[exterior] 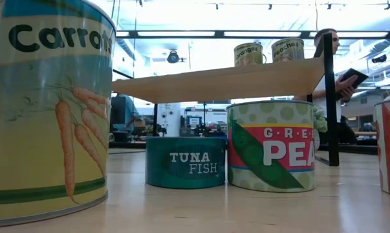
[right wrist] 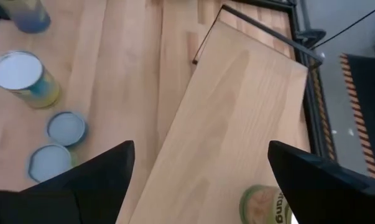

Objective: Pick and place cans onto a shelf
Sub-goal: Put the canned peas on the shelf

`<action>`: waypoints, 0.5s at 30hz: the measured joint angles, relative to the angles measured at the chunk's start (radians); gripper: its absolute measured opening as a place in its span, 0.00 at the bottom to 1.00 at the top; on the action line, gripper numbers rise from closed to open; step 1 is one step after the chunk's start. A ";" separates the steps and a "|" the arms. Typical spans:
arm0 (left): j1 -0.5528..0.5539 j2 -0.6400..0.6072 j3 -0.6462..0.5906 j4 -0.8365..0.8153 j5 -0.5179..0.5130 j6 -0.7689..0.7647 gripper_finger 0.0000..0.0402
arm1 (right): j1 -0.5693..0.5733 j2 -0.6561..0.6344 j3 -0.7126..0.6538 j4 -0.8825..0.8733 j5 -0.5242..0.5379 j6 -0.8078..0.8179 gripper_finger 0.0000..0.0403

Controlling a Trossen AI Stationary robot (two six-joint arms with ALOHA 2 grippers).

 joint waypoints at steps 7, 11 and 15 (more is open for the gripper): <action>-0.131 0.107 0.138 -0.196 -0.034 -0.118 0.75 | 0.017 0.000 -0.010 0.013 0.061 0.041 0.90; -0.206 0.155 0.153 -0.237 -0.007 -0.293 0.78 | 0.025 0.000 -0.010 0.027 0.059 0.051 0.90; -0.276 0.176 0.159 -0.239 0.042 -0.403 0.79 | 0.032 0.000 -0.010 0.027 0.056 0.051 0.90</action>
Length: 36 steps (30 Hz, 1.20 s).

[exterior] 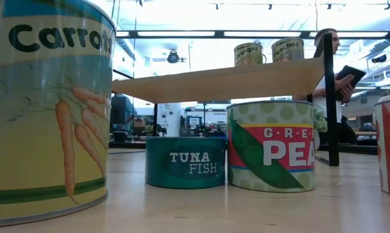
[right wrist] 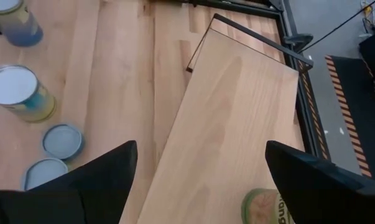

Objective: Pick and place cans onto a shelf
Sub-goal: Put the canned peas on the shelf

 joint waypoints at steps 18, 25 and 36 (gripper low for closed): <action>-0.223 0.174 -0.001 -0.048 0.004 -0.243 0.79 | 0.002 0.000 0.000 0.007 -0.001 -0.057 0.90; -0.223 0.271 -0.001 -0.010 -0.006 -0.258 0.79 | 0.002 0.000 0.000 0.015 -0.001 -0.071 0.90; -0.253 0.335 -0.001 0.063 -0.052 -0.336 0.79 | 0.001 0.000 0.000 0.014 -0.009 -0.086 0.90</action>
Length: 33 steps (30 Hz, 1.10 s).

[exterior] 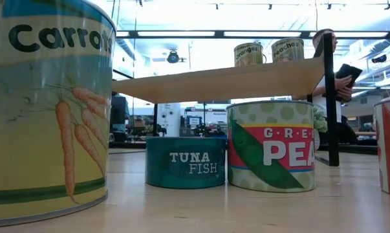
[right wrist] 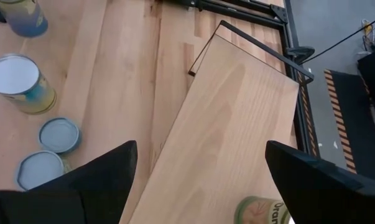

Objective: Pick and place cans onto a shelf
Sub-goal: Put the canned peas on the shelf

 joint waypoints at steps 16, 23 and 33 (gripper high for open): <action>0.009 0.001 0.000 -0.032 -0.181 -0.088 0.79 | -0.025 0.000 0.000 0.001 -0.026 -0.004 0.90; 0.059 0.001 0.000 -0.105 -0.231 -0.042 0.79 | -0.026 0.000 0.000 0.009 -0.027 -0.009 0.90; 0.139 0.001 0.000 -0.110 -0.233 0.111 0.79 | -0.021 0.000 0.000 0.010 -0.105 0.055 0.88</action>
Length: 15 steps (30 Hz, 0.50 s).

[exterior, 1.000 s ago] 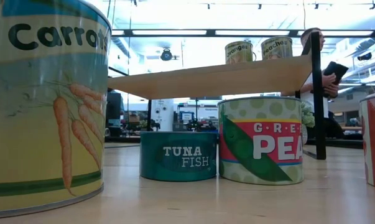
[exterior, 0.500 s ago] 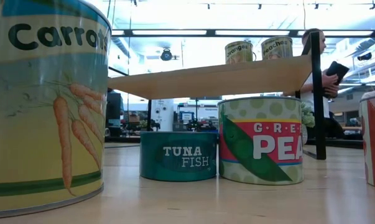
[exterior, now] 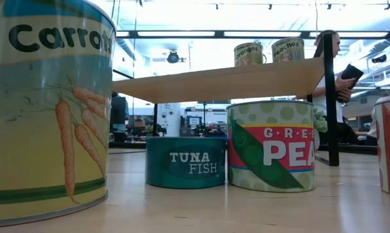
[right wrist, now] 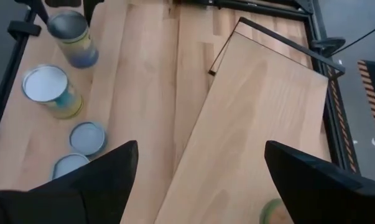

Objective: Pick and place cans onto a shelf
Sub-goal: Put the canned peas on the shelf

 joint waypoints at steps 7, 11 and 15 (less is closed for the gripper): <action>0.044 0.000 0.000 -0.003 0.024 0.079 0.79 | 0.021 0.001 -0.119 0.089 -0.025 0.020 0.86; 0.056 0.000 0.000 0.002 0.038 0.082 0.79 | 0.076 0.001 -0.205 0.195 -0.027 0.086 0.86; 0.061 0.000 0.000 0.013 0.044 0.082 0.79 | 0.128 -0.001 -0.285 0.277 -0.019 0.162 0.86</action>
